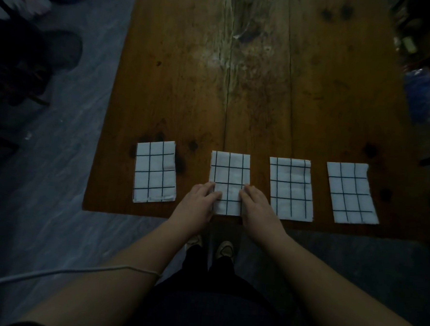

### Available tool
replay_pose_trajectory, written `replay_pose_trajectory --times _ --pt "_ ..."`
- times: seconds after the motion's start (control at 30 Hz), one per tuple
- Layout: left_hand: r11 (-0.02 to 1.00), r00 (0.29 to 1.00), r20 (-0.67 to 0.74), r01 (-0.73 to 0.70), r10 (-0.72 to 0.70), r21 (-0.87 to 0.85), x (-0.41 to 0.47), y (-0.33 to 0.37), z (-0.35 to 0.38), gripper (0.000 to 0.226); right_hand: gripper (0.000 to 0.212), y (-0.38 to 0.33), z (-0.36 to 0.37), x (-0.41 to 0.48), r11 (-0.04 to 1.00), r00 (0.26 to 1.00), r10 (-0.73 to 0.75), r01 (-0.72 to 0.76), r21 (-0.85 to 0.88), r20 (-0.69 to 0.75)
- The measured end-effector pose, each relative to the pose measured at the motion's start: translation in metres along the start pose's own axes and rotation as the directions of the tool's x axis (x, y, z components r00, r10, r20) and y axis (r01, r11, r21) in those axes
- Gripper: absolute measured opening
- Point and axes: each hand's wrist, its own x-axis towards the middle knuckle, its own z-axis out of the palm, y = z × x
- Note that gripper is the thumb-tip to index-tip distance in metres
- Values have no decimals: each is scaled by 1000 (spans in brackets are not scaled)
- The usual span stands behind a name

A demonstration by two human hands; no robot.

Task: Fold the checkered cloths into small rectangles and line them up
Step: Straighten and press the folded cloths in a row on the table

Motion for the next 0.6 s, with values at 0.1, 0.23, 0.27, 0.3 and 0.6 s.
replay_pose_trajectory --times 0.1,0.23,0.27,0.3,0.6 --pt "1000 1000 -20 22 -23 -15 -2 3 -3 63 72 -3 -3 0 1000 1000 -3 3 2 -18" --pt "998 998 -44 37 -39 -42 -11 4 -13 65 62 -15 -8 0 998 997 -55 56 3 -61" --pt "998 997 -65 45 -48 -48 -15 3 -16 64 60 -21 -10 2 997 995 -77 79 16 -58" --pt "997 994 -87 59 -64 -54 -19 -1 -19 64 59 -28 -12 4 994 994 -100 102 32 -54" --pt "970 960 -145 230 -239 -81 -57 -91 -48 65 62 -125 14 32 985 987 -153 156 76 -51"
